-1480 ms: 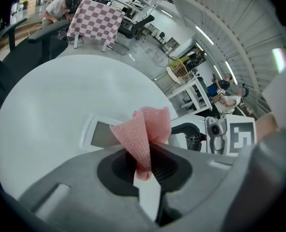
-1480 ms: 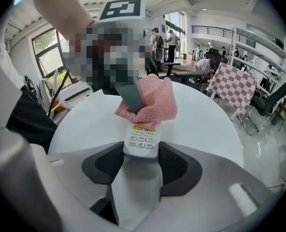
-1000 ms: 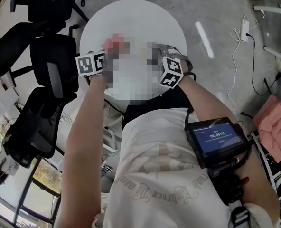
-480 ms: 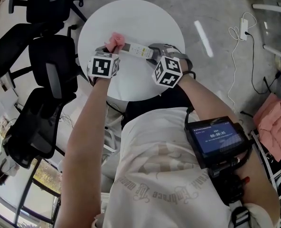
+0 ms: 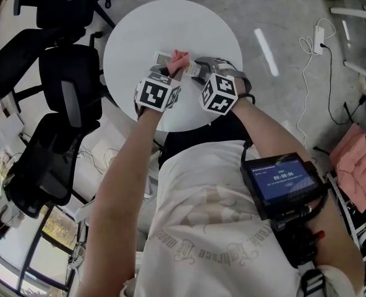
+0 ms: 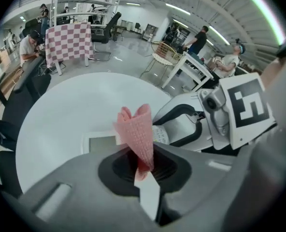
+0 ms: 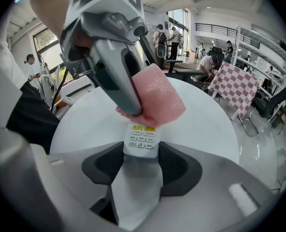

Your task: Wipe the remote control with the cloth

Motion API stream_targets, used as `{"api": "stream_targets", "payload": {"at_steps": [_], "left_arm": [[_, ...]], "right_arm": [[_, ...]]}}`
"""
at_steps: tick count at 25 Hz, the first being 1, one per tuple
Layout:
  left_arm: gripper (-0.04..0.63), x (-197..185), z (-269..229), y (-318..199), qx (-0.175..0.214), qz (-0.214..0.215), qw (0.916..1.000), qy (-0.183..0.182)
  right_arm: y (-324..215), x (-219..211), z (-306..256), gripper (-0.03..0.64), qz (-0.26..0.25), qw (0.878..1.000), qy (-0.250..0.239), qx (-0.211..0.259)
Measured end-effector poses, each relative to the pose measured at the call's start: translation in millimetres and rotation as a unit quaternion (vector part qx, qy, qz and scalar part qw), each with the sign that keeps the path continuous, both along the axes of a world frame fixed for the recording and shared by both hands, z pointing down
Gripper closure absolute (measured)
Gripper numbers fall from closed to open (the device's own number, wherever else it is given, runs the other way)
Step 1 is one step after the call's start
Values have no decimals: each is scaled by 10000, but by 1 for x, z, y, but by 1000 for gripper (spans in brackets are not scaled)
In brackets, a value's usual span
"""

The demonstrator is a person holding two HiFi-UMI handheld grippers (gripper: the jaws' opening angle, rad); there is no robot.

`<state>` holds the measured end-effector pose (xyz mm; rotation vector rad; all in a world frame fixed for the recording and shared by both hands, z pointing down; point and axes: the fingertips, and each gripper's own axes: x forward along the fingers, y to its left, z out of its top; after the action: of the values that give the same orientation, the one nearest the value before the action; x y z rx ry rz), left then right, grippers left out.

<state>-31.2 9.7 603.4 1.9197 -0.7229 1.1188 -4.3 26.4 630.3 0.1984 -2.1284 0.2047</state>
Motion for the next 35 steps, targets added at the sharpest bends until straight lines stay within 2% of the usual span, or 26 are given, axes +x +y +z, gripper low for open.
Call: {"api": "stream_targets", "payload": {"at_steps": [9, 11, 14, 16, 19, 22, 28, 30, 35], "left_arm": [[565, 53, -8, 18, -242, 413, 9973, 558], [563, 54, -6, 19, -355, 348, 9966, 662], [563, 44, -3, 14, -449, 9, 9966, 695], [563, 30, -1, 6, -444, -462, 9956, 676], [560, -1, 3, -2, -332, -1233, 9902, 569], [560, -29, 6, -4, -198, -1691, 9840, 518], [560, -42, -8, -1, 119, -2096, 9720, 1054], [560, -40, -11, 5, 185, -2233, 9671, 1204], [558, -26, -9, 41, 234, -2841, 9475, 1451]], "right_arm": [[-1, -2, -1, 380, -64, 10000, 20, 59], [-1, -1, 0, 380, -86, 9999, 35, 71], [-1, 1, 0, 380, -88, 9999, 39, 77], [-3, 2, 0, 380, -80, 9999, 35, 73], [-5, 8, 1, 380, -71, 9999, 62, 59], [-7, 17, 3, 380, -97, 9999, 127, 53], [-10, 24, 6, 375, -80, 9997, 241, -35], [-12, 24, 4, 351, -76, 9996, 288, -2], [-13, 27, 2, 347, -313, 9986, 424, 100]]}}
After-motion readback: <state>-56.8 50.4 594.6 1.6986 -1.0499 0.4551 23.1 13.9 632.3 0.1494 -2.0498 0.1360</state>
